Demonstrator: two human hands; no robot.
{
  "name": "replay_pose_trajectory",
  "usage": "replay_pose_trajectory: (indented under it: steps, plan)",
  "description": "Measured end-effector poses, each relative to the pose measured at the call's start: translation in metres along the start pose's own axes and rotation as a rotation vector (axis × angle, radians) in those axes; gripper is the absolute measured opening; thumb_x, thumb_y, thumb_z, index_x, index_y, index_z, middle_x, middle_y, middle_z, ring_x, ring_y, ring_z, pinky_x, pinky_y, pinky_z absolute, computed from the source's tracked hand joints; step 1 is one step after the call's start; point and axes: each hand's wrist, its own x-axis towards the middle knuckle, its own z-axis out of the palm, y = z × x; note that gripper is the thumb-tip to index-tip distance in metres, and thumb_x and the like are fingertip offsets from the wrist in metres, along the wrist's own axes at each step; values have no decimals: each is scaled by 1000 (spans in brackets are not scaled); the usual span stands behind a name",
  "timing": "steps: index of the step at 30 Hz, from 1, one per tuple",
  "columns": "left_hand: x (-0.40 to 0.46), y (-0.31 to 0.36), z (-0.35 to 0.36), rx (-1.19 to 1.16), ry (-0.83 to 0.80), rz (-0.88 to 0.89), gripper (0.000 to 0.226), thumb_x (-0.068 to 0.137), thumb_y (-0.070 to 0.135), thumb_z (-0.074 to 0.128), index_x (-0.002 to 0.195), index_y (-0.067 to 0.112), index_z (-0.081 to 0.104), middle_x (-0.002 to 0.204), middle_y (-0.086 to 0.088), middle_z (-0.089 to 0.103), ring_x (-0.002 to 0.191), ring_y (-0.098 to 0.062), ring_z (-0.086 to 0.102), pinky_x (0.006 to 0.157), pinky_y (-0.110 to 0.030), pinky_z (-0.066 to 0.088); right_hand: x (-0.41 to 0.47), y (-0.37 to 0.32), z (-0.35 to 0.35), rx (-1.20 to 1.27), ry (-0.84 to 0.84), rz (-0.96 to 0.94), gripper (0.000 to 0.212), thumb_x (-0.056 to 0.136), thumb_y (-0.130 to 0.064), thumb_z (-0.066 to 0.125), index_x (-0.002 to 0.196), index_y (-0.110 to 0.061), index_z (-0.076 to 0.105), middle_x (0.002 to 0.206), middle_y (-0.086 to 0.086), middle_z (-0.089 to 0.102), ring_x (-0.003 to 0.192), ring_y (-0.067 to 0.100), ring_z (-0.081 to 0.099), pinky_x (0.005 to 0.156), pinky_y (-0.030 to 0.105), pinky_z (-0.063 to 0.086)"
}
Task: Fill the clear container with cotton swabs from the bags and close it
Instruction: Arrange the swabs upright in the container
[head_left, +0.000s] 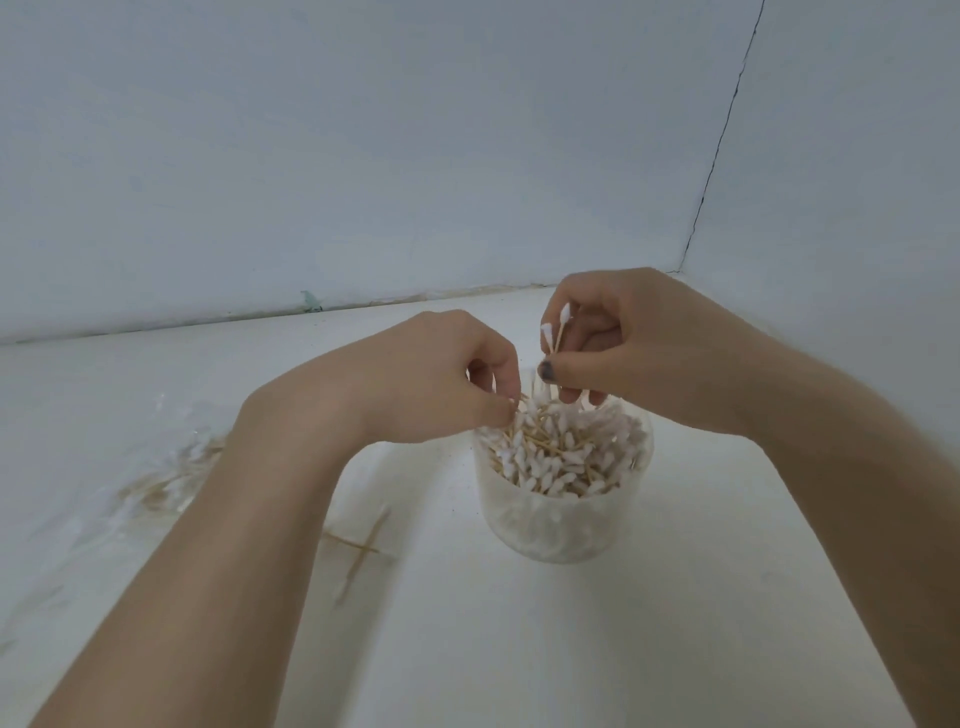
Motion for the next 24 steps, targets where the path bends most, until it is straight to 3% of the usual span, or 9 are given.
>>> replay_pose_trajectory:
  steps: [5, 9, 12, 16, 18, 20, 22, 24]
  plan:
    - [0, -5, -3, -74, 13, 17, 20, 94, 32, 64, 78, 26, 73, 62, 18, 59, 51, -1, 47, 46, -8, 33, -7, -11, -13, 84, -43, 31, 6, 90, -6, 67, 87, -11, 67, 74, 3, 77, 69, 15, 75, 72, 22, 59]
    - [2, -6, 1, -69, -7, 23, 17, 89, 31, 69, 72, 31, 69, 63, 18, 56, 52, -1, 46, 48, -11, 33, -13, -19, -17, 100, -136, 63, 7, 91, -6, 67, 89, -11, 71, 78, 2, 78, 76, 13, 77, 89, 33, 58]
    - [2, -6, 2, -85, -11, 32, 30, 91, 34, 67, 62, 33, 60, 56, 17, 47, 51, -4, 41, 50, -16, 33, -13, -23, -8, 88, -218, 67, 11, 91, -4, 65, 87, -12, 72, 78, 1, 78, 78, 15, 77, 92, 40, 58]
    - [3, -10, 3, -99, -5, 39, 33, 92, 40, 62, 85, 8, 65, 58, 12, 41, 53, -9, 35, 53, -21, 32, -12, -25, 4, 82, -209, 65, 13, 92, -6, 63, 85, -14, 70, 78, 1, 78, 76, 15, 77, 89, 41, 59]
    - [5, -10, 6, -74, -10, 42, 23, 86, 31, 69, 87, 8, 64, 62, 8, 44, 58, -11, 39, 59, -29, 36, -13, -26, 7, 61, -220, 77, 15, 92, -7, 61, 86, -16, 70, 77, 0, 78, 73, 13, 77, 82, 33, 60]
    - [6, -10, 7, -81, -21, 31, 24, 77, 33, 73, 86, 13, 64, 69, 1, 52, 63, -13, 45, 62, -37, 41, -15, -29, 11, 29, -236, 101, 16, 93, -9, 59, 86, -19, 69, 72, -2, 77, 68, 11, 76, 63, 16, 55]
    - [6, -12, 7, -90, -10, 28, 27, 68, 43, 68, 87, 24, 64, 81, -1, 62, 69, -16, 53, 66, -44, 49, -16, -30, 15, -4, -237, 112, 16, 93, -11, 58, 85, -21, 68, 64, -5, 74, 63, 10, 74, 57, 18, 52]
    - [7, -15, 8, -123, 16, 34, 17, 75, 43, 65, 87, 33, 61, 85, 5, 64, 73, -16, 56, 69, -45, 52, -16, -30, 20, -81, -210, 105, 16, 92, -16, 60, 82, -25, 67, 56, -11, 69, 55, 3, 69, 50, 16, 48]
